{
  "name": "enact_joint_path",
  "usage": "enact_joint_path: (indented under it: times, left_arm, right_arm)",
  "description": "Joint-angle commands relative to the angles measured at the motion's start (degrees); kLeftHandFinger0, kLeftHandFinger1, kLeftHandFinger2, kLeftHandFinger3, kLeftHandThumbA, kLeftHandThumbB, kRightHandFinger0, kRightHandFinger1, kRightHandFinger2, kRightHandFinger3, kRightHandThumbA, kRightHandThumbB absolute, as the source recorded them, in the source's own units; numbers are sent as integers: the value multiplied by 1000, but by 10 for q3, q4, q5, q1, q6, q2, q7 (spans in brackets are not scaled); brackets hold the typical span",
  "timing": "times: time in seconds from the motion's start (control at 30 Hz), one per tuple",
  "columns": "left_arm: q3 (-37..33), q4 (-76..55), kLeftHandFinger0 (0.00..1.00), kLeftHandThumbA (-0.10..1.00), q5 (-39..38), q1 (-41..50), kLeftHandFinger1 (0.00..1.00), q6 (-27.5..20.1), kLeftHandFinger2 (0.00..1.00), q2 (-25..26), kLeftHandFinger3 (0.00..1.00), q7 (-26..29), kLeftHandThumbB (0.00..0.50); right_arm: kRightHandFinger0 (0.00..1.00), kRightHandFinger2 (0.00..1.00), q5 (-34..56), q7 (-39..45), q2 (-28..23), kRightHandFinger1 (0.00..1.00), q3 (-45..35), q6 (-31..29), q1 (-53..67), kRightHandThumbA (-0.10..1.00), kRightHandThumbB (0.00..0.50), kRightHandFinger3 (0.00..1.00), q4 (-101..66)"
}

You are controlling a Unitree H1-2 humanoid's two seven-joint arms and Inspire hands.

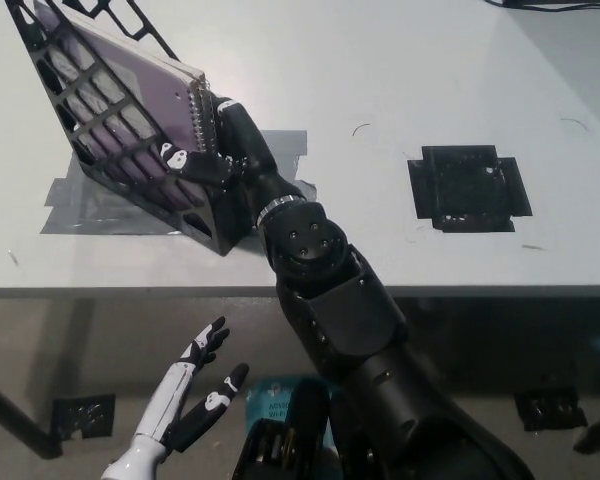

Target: A shelf with a book inside it is placed on the center of the desk infront of the robot. The robot uses its right hand to grab the book, take it out and hand it to a person.

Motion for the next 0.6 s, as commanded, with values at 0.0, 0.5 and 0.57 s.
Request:
enact_joint_path:
  times: [0.0,0.5,0.57]
  left_arm:
    - [-3,-13,1000,788,3,-10,1000,-14,1000,7,1000,0,332]
    - [-8,-6,1000,715,10,-15,1000,-20,1000,11,1000,-2,342]
    - [-9,-6,1000,713,13,-15,1000,-20,1000,11,1000,-1,341]
  right_arm:
    - [0,620,13,2,15,293,-10,-25,-30,178,161,573,-18]
    - [0,516,250,124,49,182,-147,51,-22,269,300,372,-78]
    - [0,565,259,129,49,208,-149,57,-22,292,307,437,-83]
